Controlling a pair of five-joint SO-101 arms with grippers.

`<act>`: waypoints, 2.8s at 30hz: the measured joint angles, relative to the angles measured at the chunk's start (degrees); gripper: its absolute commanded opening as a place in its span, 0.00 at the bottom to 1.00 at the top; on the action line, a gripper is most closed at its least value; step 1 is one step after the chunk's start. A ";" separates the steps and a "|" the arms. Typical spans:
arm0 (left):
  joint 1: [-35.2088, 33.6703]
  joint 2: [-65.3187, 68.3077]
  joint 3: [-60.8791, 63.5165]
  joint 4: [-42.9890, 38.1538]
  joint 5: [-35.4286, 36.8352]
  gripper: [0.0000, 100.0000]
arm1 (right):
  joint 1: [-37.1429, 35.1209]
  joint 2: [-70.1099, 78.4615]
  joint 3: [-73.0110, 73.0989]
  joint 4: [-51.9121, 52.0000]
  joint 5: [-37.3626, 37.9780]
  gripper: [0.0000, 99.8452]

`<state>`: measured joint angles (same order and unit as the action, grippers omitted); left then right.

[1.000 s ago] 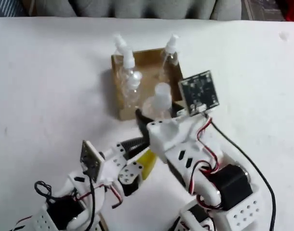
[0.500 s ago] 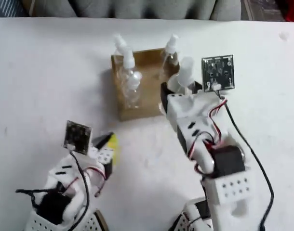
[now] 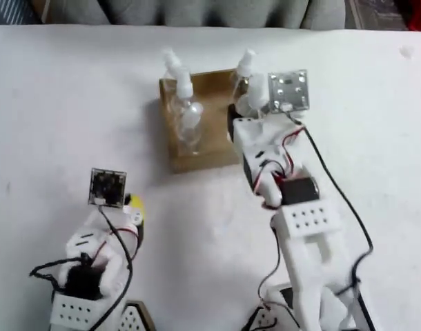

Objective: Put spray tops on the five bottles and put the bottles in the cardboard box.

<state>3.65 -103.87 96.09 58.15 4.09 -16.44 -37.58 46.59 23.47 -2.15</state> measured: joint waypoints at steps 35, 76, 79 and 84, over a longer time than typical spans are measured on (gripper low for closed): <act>-0.79 0.09 1.05 -2.99 -0.18 0.02 | 2.81 37.45 -3.96 -23.74 2.29 0.02; -0.79 0.09 1.05 -2.90 -0.53 0.02 | 1.32 38.77 -4.75 -24.18 2.29 0.24; -0.79 0.09 1.05 -2.90 -0.53 0.02 | 0.88 38.77 -4.75 -24.18 2.29 0.24; -0.79 0.09 1.05 -2.90 -0.53 0.02 | 1.23 38.77 -4.75 -24.18 2.29 0.24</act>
<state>2.86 -103.78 97.14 55.25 3.56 -15.21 1.19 41.85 -0.70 0.13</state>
